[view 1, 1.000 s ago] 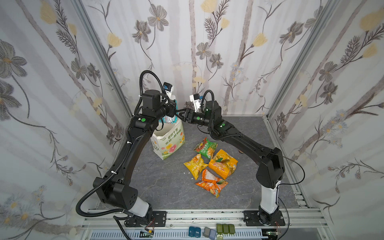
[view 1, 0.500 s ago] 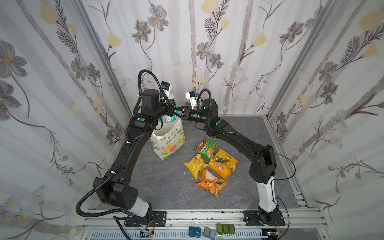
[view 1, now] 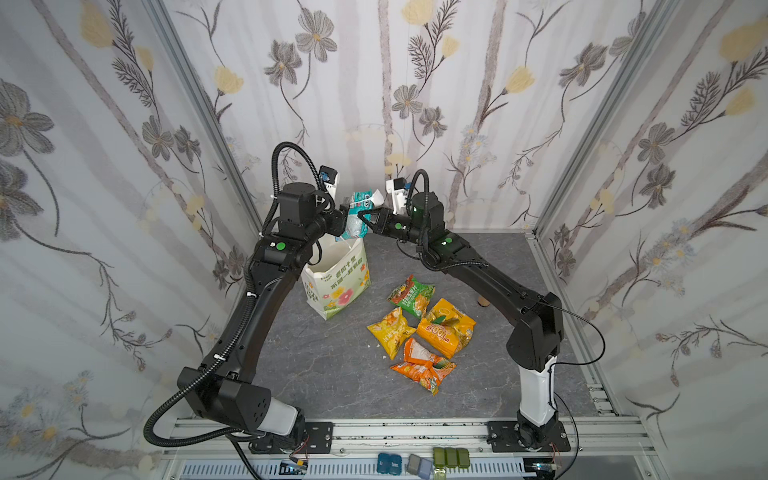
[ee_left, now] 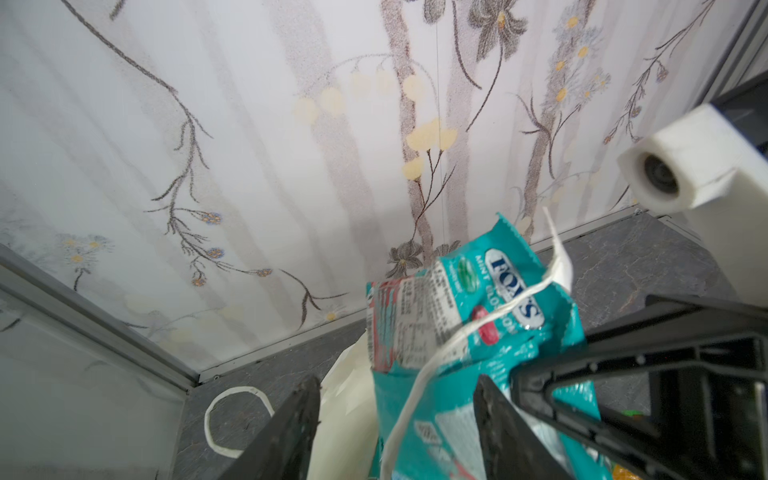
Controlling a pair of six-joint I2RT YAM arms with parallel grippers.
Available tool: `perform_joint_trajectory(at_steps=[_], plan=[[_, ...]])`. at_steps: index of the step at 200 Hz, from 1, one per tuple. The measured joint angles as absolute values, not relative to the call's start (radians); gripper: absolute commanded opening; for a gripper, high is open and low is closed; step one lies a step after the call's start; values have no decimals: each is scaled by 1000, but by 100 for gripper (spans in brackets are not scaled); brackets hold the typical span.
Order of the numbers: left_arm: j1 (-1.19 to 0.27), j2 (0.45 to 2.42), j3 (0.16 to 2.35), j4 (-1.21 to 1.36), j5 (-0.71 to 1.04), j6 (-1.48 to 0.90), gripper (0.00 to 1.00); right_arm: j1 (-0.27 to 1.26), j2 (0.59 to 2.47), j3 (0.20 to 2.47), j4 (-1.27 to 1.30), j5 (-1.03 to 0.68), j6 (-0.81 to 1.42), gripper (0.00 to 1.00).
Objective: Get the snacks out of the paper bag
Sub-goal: 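Open the left gripper and pull the box away with the right gripper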
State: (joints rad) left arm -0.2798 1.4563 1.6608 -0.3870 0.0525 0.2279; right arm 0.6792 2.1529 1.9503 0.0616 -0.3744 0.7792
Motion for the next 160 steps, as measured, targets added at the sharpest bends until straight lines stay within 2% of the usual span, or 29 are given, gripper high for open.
perform_joint_trajectory(at_steps=[106,133,160], plan=[[-275,1339,1592,-437,34,210,68,610,1984,1958,-139,-107,604,8],[-274,1317,1575,-439,89,199,70,579,1943,1959,-151,-95,582,8],[-274,1282,1543,-438,218,183,73,556,1902,1960,-178,-100,574,8]])
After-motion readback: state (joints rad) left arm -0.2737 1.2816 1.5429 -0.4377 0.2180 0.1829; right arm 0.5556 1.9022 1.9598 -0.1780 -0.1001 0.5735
